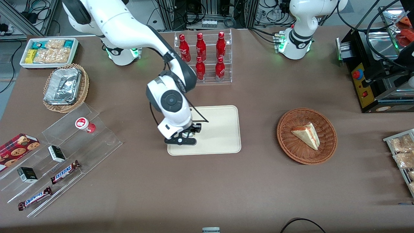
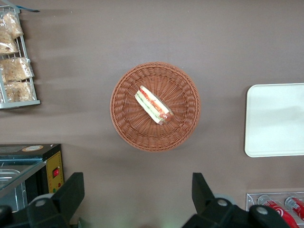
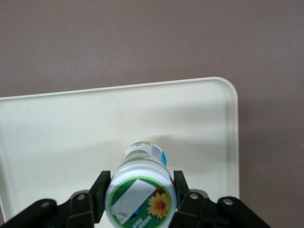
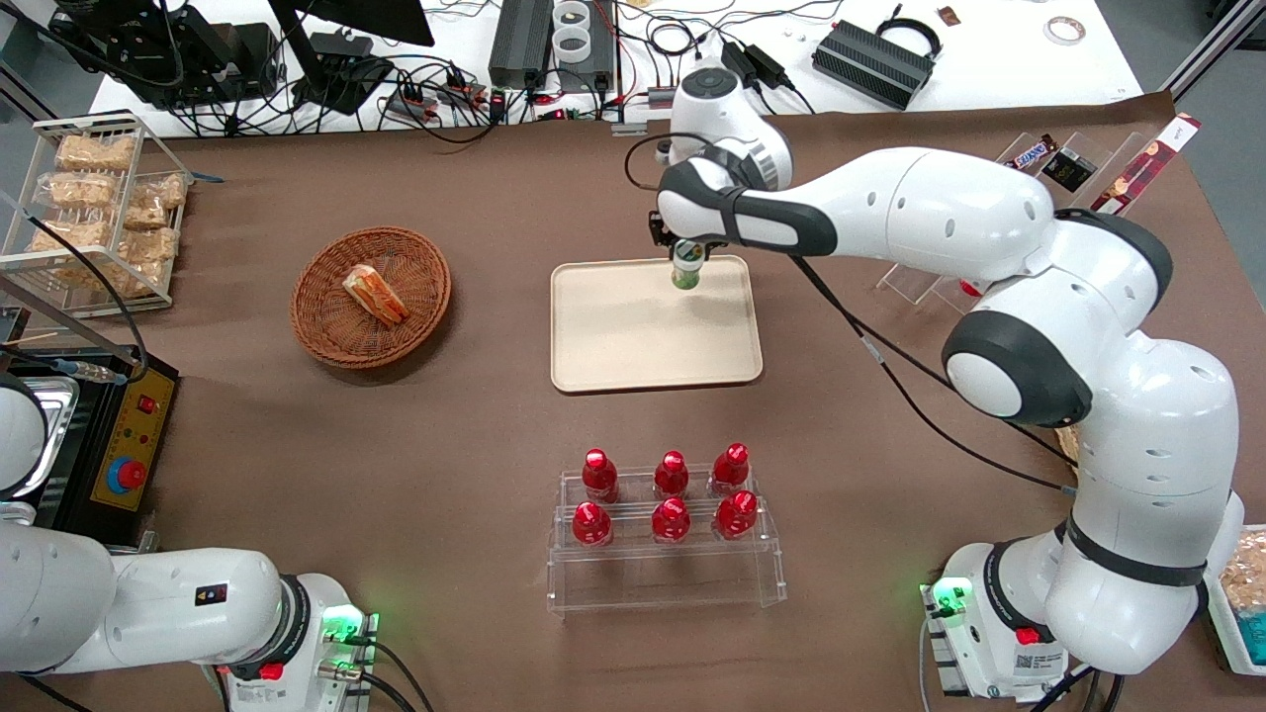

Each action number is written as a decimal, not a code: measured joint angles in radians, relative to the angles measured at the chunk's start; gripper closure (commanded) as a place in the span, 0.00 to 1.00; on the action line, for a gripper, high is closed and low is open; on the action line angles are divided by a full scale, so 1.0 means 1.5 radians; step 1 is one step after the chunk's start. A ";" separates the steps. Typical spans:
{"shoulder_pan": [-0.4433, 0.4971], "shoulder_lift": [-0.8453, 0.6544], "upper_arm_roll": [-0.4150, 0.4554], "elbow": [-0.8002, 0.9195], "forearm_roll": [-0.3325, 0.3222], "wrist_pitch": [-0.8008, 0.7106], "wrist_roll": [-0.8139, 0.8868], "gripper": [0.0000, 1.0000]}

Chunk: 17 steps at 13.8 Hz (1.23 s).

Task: Place green gum on tray
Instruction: 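Lower the gum bottle onto the tray and open the right gripper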

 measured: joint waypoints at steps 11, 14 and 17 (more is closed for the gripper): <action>0.044 0.073 -0.001 0.006 0.000 0.071 0.071 0.00; 0.045 0.078 -0.001 0.007 0.000 0.087 0.071 0.00; 0.049 0.084 -0.002 0.007 -0.001 0.103 0.071 0.00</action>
